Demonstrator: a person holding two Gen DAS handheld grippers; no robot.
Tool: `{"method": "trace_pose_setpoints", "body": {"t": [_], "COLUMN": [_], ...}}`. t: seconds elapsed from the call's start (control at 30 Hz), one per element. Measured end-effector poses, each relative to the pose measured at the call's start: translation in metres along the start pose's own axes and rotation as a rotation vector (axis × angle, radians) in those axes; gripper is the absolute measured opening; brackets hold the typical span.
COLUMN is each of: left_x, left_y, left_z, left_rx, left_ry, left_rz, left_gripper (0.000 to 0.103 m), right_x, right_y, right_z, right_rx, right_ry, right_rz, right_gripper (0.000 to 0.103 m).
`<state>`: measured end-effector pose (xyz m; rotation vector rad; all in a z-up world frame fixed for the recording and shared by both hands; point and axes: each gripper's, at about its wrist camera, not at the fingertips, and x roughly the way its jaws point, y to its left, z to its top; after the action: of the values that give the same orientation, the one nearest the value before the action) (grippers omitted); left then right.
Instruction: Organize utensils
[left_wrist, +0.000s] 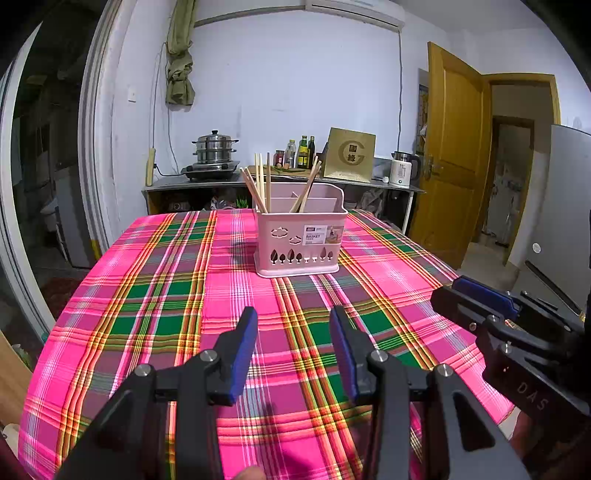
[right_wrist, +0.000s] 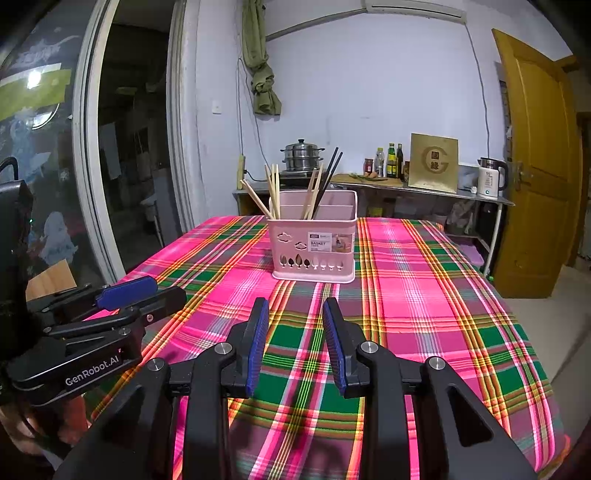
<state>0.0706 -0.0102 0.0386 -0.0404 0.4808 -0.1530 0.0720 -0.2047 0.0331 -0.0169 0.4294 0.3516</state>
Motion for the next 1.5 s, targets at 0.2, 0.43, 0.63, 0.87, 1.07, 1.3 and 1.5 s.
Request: {"method": "trace_pose_setpoints", "body": {"t": [0.2,0.43,0.63,0.87,1.07,1.3,1.5], "left_x": [-0.0013,-0.0008,-0.0018,-0.0013,-0.0005,0.0029,0.0032], "left_y": [-0.0007,-0.0015,-0.0023,-0.0021,-0.0028,-0.0009,-0.0021], "left_z": [-0.0003,-0.0003,-0.0005,-0.001,-0.0014,-0.0048,-0.0055], "left_rx": [-0.001,-0.003,-0.002,-0.005,-0.006,-0.011,-0.008], "left_ry": [0.002,0.005,0.006,0.01,0.008,0.015,0.011], "left_rz": [0.001,-0.001,0.0,-0.003,0.008,0.034,0.042], "left_gripper": [0.042,0.042,0.042,0.042,0.042,0.042,0.042], "right_x": [-0.0002,-0.0002,-0.0002,0.0005,0.0019,0.001,0.0016], "right_y": [-0.0023,-0.0023,-0.0025,-0.0044,-0.0043,-0.0035,-0.0043], "right_z": [0.0023,0.0019,0.0019,0.0024,0.0025,0.0022,0.0021], "right_rx": [0.004,0.003,0.002,0.004,0.003,0.004,0.005], "right_ry": [0.002,0.002,0.002,0.006,0.005,0.004,0.004], "right_rz": [0.0,-0.001,0.0,0.001,0.0,0.0,-0.002], "right_gripper": [0.031,0.031,0.031,0.031,0.031,0.031,0.031]}}
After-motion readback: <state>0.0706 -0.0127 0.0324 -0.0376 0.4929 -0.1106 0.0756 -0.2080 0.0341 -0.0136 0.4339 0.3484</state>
